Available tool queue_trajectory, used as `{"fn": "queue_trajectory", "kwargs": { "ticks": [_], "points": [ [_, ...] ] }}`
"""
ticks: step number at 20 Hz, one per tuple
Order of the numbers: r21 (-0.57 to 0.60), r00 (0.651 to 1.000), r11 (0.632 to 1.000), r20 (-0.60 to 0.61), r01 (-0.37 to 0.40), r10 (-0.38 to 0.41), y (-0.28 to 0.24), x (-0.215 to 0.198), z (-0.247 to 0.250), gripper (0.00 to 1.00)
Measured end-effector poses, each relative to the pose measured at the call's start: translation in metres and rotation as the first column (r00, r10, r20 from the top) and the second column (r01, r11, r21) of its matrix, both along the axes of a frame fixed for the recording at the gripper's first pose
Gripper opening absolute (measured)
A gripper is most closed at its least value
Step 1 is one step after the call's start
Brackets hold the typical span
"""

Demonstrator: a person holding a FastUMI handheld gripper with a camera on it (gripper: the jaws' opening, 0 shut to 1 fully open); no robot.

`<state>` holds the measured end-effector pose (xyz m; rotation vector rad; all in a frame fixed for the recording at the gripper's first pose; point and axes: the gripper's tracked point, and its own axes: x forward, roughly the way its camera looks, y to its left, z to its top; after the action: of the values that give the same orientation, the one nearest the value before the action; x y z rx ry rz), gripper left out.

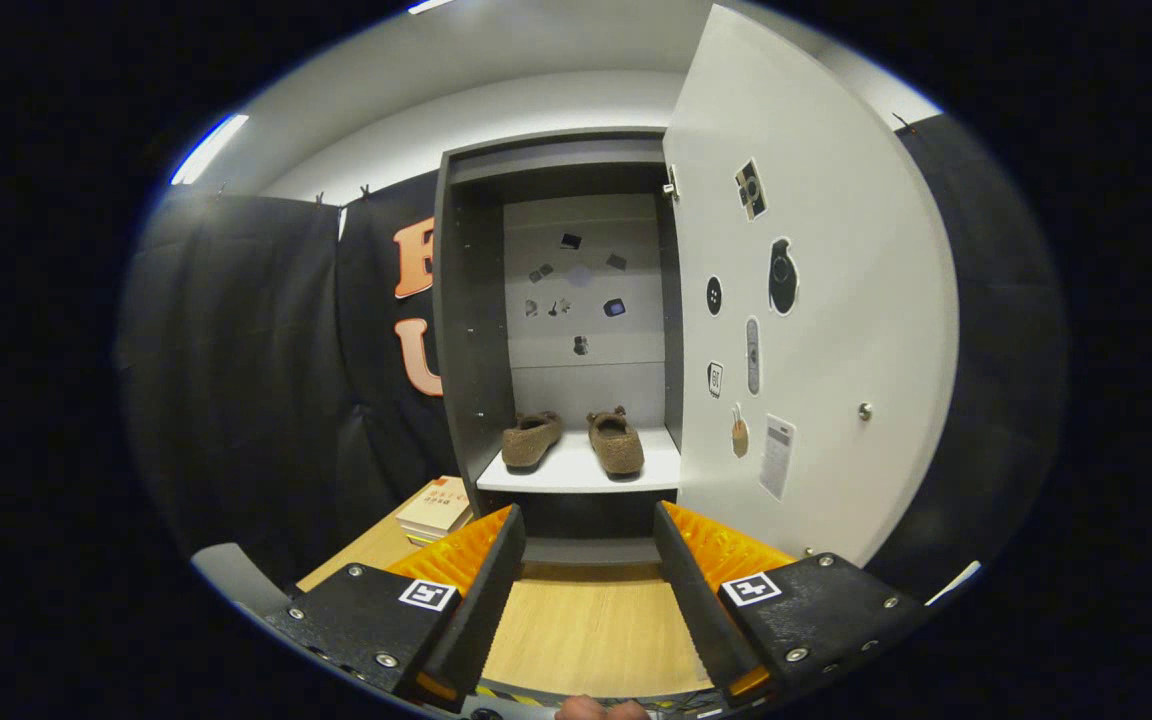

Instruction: Open the shoe cabinet door, grab the shoes and put them into the shoe cabinet, then close the shoe cabinet door.

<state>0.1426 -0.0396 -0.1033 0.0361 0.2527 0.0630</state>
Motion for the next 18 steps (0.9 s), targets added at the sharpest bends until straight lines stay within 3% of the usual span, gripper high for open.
{"fn": "queue_trajectory", "kwargs": {
  "ticks": [5,12,15,18],
  "points": [
    [0.016,0.996,0.996,0.025,-0.084,0.083,-0.016,-0.033,-0.004,0.82],
    [0.081,0.995,0.993,0.059,-0.084,0.079,-0.071,-0.039,0.000,0.82],
    [0.133,0.990,0.982,0.056,-0.136,0.129,-0.077,-0.047,0.001,0.81],
    [0.105,0.994,0.989,0.057,-0.100,0.094,-0.103,-0.045,-0.003,0.81]
  ]
}}
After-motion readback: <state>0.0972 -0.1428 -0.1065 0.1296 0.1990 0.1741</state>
